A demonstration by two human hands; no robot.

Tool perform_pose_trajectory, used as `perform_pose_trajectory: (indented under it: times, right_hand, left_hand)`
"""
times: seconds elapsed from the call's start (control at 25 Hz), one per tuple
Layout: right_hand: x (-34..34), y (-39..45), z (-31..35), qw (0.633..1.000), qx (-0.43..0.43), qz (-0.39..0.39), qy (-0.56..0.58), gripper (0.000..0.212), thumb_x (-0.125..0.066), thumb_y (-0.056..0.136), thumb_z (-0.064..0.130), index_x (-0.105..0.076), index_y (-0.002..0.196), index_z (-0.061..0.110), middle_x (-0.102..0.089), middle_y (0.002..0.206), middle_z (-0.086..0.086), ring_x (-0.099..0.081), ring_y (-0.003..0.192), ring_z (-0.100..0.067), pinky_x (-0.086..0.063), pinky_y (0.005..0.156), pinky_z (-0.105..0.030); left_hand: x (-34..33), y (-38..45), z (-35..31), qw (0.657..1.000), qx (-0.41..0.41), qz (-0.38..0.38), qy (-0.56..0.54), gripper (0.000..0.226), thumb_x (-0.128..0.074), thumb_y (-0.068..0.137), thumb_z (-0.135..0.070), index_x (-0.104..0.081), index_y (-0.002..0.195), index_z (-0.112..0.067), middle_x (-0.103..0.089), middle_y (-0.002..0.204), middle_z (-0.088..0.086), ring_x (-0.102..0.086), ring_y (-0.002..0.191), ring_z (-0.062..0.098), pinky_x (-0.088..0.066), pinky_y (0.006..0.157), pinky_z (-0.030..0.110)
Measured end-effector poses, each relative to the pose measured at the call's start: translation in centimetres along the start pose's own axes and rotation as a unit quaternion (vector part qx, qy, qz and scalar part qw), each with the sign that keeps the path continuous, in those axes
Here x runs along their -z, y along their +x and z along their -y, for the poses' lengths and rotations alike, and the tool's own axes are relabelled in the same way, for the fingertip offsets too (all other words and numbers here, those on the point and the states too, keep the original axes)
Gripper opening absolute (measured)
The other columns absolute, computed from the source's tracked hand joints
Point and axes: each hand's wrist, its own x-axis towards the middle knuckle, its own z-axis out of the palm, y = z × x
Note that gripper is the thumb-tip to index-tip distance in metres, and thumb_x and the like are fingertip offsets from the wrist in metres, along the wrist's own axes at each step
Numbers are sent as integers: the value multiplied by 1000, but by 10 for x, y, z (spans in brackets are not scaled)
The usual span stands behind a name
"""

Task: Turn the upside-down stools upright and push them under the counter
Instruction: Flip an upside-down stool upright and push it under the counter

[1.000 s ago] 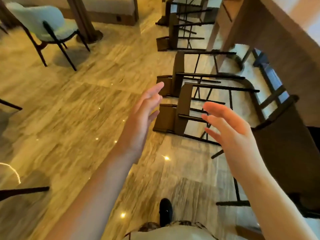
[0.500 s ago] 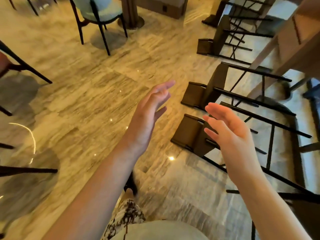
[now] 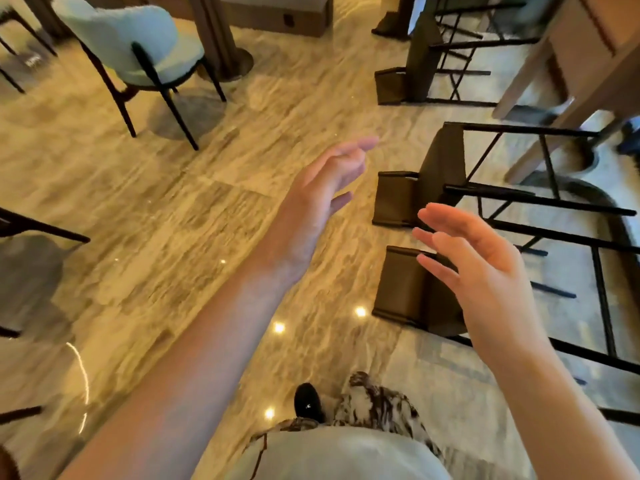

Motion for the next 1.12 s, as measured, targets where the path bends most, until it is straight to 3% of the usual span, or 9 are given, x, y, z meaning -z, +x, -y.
perform_pose_trajectory:
  times: [0.32, 0.64, 0.84, 1.12]
  right_hand:
    - [20, 125, -7, 990, -26, -137, 26, 28, -53, 100, 15, -67, 122, 27, -71, 116, 13, -67, 108, -3, -53, 89, -31]
    - [78, 270, 6, 974, -22, -222, 35, 27, -54, 99, 13, -69, 117, 25, -72, 113, 11, -68, 107, -5, -53, 91, -36]
    - [104, 299, 10, 959, -12, -281, 36, 25, -57, 98, 18, -69, 118, 27, -71, 114, 13, -66, 109, -4, -53, 90, -34]
    - [121, 313, 2, 912, -38, -406, 38, 27, -53, 100, 18, -67, 119, 30, -69, 117, 15, -64, 112, -4, -53, 93, -34]
  left_hand:
    - [-25, 175, 10, 989, 0, 148, 23, 30, -49, 88, -48, -71, 108, -46, -62, 134, -17, -54, 129, 3, -38, 111, 40]
    - [-74, 344, 9, 975, 23, 220, 31, 28, -51, 85, -50, -72, 104, -48, -64, 132, -16, -55, 128, 5, -38, 112, 44]
    - [-112, 404, 19, 960, 29, 277, 12, 27, -49, 93, -40, -72, 107, -43, -65, 131, -13, -57, 126, 6, -39, 113, 46]
    - [-173, 469, 32, 906, 65, 419, 6, 32, -46, 93, -39, -67, 117, -36, -64, 133, -12, -57, 127, 6, -37, 114, 44]
